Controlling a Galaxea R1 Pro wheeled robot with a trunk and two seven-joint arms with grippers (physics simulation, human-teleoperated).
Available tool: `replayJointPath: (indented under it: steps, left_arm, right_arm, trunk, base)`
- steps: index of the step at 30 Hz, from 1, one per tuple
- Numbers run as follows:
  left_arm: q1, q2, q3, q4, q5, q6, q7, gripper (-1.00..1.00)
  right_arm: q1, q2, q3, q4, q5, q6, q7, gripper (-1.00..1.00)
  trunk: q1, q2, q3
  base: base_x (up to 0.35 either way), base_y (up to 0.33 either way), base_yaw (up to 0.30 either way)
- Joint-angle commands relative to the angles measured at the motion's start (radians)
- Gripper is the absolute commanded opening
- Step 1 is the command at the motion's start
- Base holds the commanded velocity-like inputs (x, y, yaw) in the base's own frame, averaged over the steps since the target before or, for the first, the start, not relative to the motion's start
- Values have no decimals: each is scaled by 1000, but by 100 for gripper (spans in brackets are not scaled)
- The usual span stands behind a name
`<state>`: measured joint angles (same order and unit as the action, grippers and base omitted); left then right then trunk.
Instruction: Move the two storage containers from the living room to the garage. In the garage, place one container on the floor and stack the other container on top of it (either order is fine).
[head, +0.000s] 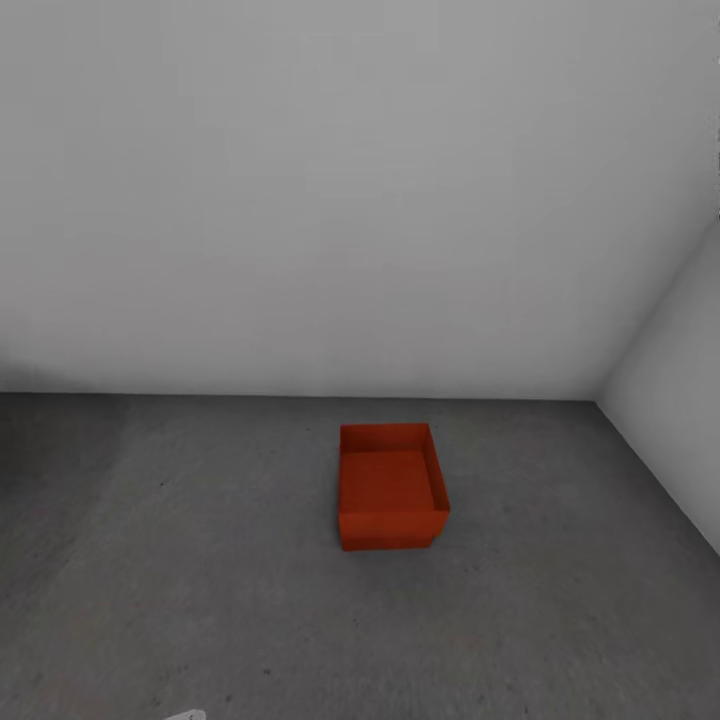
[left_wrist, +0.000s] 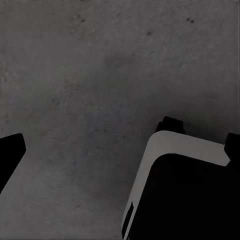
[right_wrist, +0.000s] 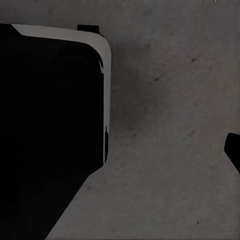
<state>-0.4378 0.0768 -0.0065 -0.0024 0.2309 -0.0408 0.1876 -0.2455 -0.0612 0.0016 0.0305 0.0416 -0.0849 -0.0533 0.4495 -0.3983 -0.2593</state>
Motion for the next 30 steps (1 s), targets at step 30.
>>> replayJointPath:
  steps: [30]
  left_arm:
    - [-1, 0, -1, 1, 7, -4, 1, 100]
  right_arm:
    - [52, 3, 3, 3, 6, -7, 11, 100]
  trunk:
    - [1, -2, 47]
  base:
    - [0, 0, 0]
